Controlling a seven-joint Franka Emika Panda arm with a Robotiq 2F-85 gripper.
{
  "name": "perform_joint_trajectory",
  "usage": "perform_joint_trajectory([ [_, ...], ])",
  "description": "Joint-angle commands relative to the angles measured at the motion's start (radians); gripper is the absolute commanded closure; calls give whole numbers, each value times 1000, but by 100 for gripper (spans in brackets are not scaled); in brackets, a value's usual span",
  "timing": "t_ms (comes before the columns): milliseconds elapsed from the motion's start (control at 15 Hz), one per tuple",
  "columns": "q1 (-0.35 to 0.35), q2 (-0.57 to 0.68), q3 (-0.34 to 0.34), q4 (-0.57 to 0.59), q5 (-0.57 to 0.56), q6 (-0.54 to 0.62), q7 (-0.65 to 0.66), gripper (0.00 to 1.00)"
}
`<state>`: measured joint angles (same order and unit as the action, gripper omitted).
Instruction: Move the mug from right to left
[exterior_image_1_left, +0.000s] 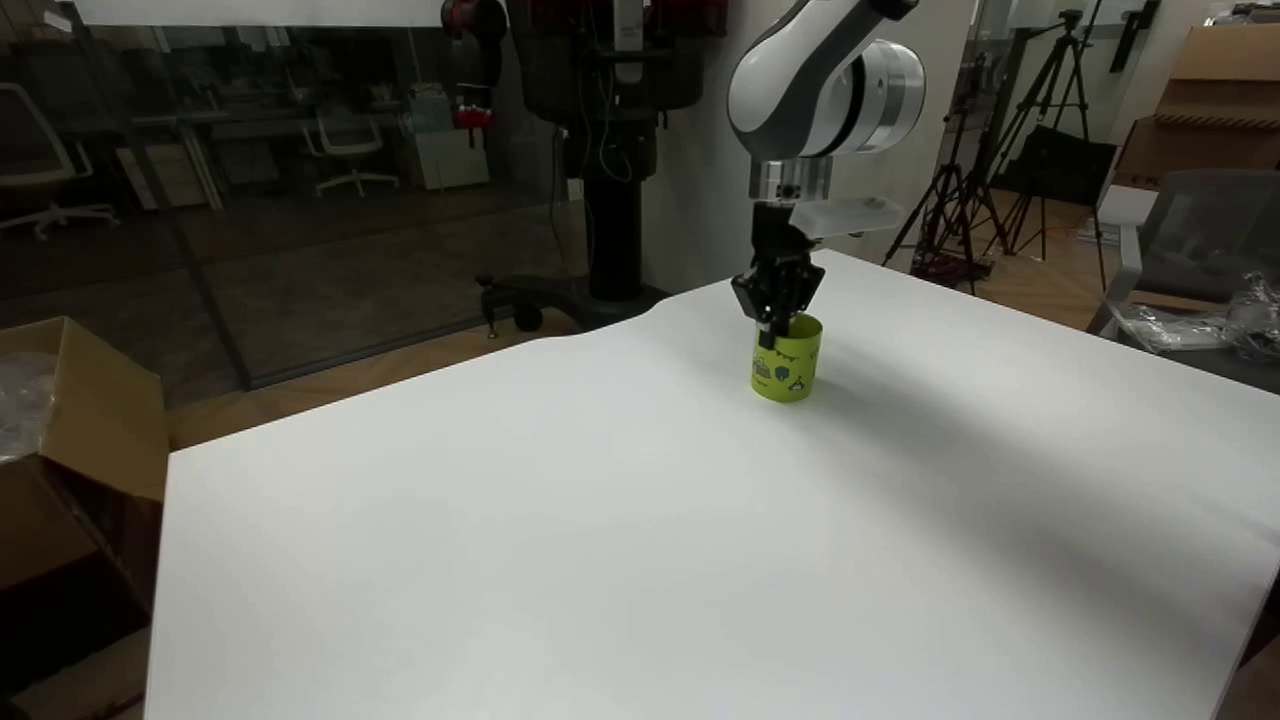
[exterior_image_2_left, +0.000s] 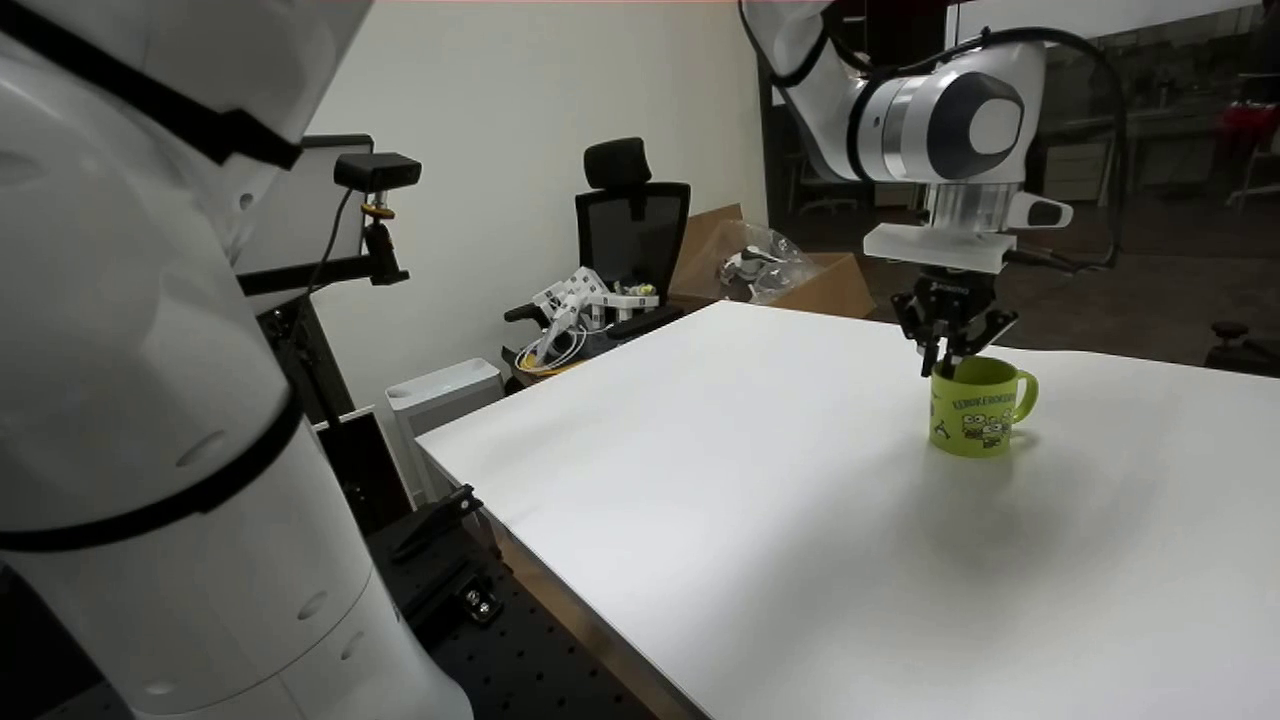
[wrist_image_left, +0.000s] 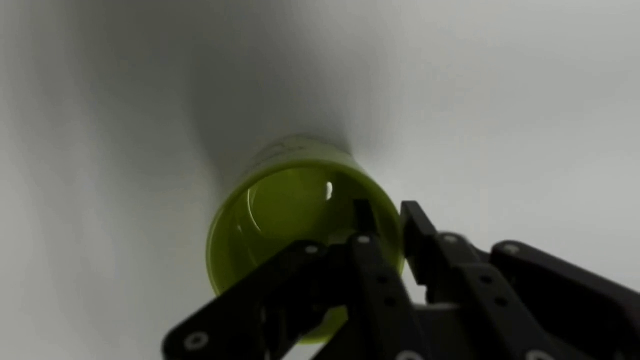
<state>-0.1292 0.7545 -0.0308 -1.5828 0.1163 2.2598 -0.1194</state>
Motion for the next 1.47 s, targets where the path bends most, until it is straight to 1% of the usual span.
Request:
perform_joint_trajectory([
  [0, -7, 1, 8, 3, -8, 1, 3, 85],
  [67, -7, 1, 7, 3, -9, 1, 3, 90],
  [267, -7, -2, 6, 4, -11, 1, 3, 90],
  [333, -8, -7, 7, 4, -10, -2, 2, 98],
  [800, 39, -33, 23, 13, -53, -39, 2, 98],
  [1200, 116, -52, 23, 34, -124, -81, 22, 98],
  [1400, 141, -48, 27, 52, -149, -109, 21, 98],
])
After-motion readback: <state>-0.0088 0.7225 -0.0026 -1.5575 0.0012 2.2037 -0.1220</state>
